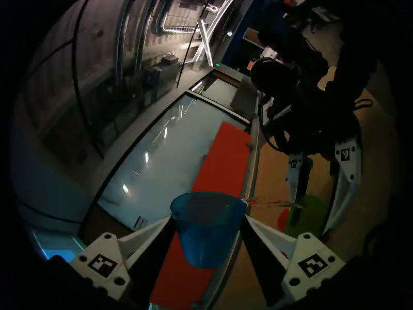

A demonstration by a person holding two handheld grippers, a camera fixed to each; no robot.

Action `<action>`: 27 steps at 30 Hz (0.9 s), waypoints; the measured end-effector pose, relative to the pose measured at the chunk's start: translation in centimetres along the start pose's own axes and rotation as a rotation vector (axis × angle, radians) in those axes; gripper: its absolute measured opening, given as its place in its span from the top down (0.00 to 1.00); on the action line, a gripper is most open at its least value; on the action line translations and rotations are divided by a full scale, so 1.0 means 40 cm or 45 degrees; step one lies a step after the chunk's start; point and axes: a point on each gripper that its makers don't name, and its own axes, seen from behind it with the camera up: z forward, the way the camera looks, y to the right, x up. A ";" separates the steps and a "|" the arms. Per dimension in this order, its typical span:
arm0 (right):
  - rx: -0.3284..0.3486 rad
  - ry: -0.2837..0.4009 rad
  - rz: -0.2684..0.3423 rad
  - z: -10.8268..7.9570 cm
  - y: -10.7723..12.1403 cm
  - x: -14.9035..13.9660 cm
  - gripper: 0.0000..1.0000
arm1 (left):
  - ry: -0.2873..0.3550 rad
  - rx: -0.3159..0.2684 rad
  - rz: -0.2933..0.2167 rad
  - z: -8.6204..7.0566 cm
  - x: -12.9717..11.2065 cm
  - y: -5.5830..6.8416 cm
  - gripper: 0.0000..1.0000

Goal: Pour water

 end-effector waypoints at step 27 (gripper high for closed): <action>-0.001 0.005 -0.008 -0.010 0.006 0.001 0.10 | -0.015 0.034 0.095 0.002 -0.009 -0.009 0.15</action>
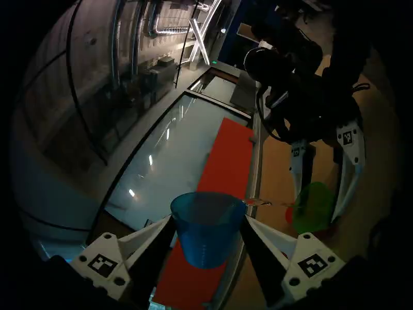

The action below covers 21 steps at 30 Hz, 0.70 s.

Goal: Pour water

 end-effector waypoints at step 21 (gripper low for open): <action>0.003 0.007 -0.009 -0.004 0.000 0.006 0.11 | -0.004 0.021 0.063 -0.006 0.005 -0.009 0.15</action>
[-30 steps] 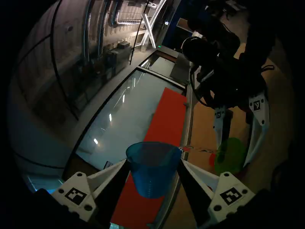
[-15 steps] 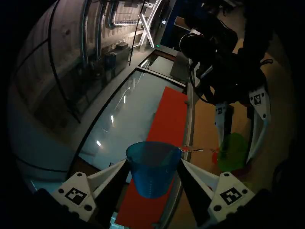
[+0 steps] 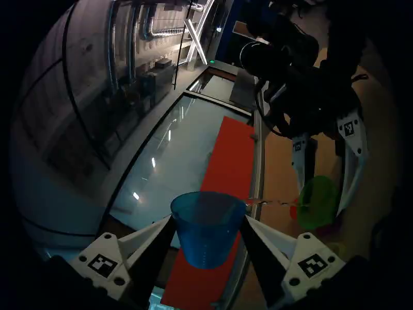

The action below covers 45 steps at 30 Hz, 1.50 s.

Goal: Pour water

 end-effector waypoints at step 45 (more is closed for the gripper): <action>-0.003 0.013 -0.013 -0.005 -0.005 0.009 0.11 | 0.017 0.010 0.204 -0.009 0.031 -0.011 0.15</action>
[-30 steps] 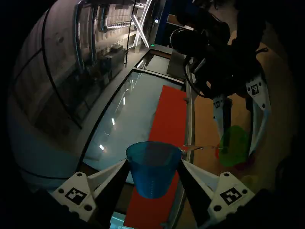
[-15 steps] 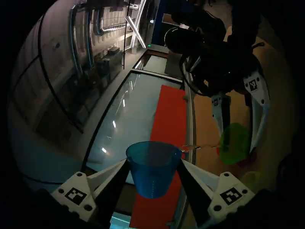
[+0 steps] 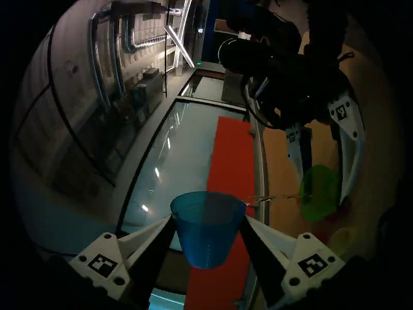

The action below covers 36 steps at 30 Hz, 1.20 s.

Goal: Pour water

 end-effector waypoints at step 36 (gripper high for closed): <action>-0.001 0.013 0.000 0.000 -0.001 0.009 0.11 | 0.009 0.020 0.215 0.008 0.031 -0.007 0.15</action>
